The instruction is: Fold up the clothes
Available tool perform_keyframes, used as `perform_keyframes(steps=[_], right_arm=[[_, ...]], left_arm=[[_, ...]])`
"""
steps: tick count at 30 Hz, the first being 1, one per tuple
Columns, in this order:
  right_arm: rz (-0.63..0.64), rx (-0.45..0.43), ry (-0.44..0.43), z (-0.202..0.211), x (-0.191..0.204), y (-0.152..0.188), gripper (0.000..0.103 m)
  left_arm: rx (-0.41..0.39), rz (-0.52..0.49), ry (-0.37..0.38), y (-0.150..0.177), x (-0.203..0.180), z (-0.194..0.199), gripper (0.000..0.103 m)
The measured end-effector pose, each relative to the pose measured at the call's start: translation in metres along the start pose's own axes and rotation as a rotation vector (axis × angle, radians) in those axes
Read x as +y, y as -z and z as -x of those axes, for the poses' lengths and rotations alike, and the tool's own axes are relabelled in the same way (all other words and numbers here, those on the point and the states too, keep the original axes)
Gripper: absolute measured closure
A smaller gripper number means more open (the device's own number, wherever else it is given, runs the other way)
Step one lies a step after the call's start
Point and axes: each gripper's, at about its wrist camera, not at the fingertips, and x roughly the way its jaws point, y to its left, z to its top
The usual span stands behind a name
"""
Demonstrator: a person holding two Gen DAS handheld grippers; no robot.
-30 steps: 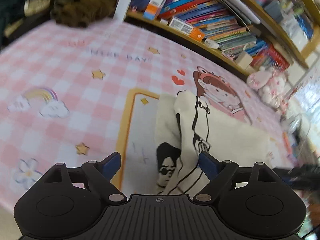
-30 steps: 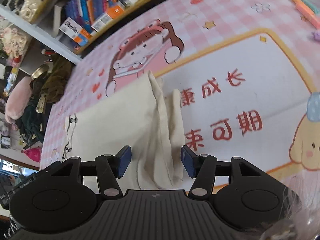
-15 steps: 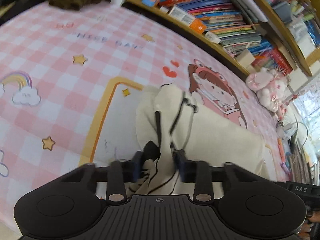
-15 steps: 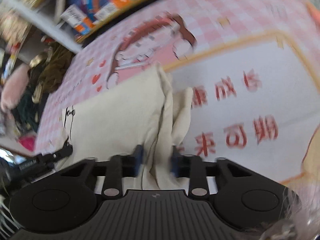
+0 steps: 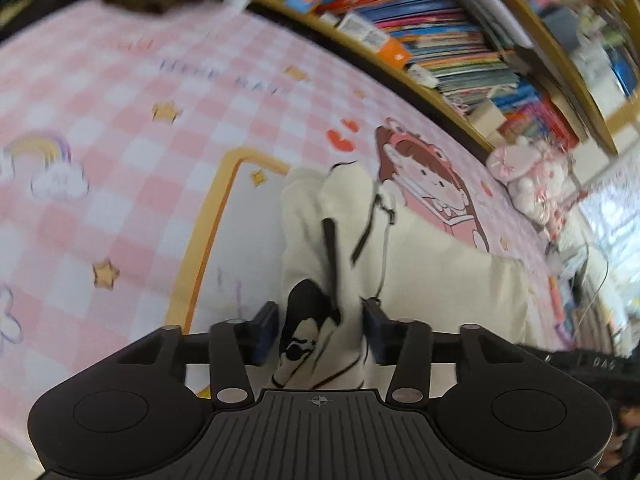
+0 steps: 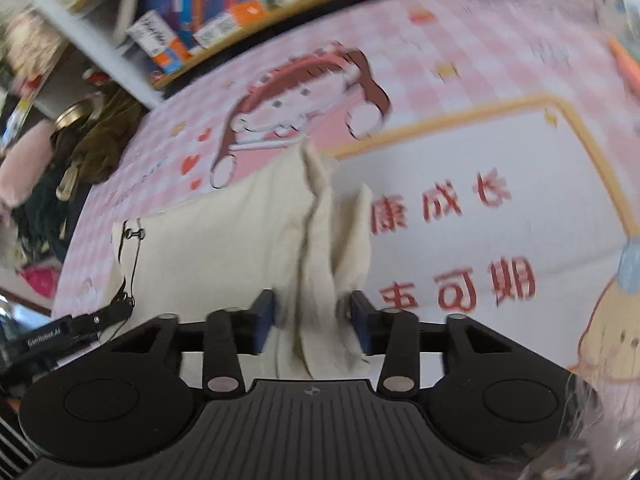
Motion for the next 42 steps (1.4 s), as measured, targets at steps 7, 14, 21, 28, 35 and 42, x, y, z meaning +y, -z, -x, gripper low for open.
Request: perform_keyframes(steps=[7, 14, 21, 28, 35, 42], right_arm=[[-0.007, 0.029, -0.039, -0.013, 0.005, -0.001, 0.073], [0.293, -0.054, 0.054, 0.004, 0.041, 0.005, 0.083], [0.12, 0.018, 0.004, 0.002, 0.012, 0.003, 0.078], [-0.034, 0.043, -0.048, -0.002, -0.012, -0.001, 0.065], [-0.019, 0.051, -0.072, -0.003, -0.011, -0.001, 0.067], [-0.002, 0.06, -0.096, -0.005, -0.009, -0.002, 0.076]], left_arm=[[-0.017, -0.002, -0.013, 0.002, -0.012, -0.004, 0.071], [-0.025, -0.078, -0.058, 0.01, -0.031, 0.003, 0.08], [0.011, -0.014, -0.017, 0.008, -0.016, -0.004, 0.07], [0.018, -0.013, -0.003, 0.007, -0.014, -0.007, 0.06], [0.015, -0.04, -0.014, 0.005, -0.025, -0.013, 0.055], [0.004, -0.01, 0.001, 0.003, -0.024, -0.015, 0.068]])
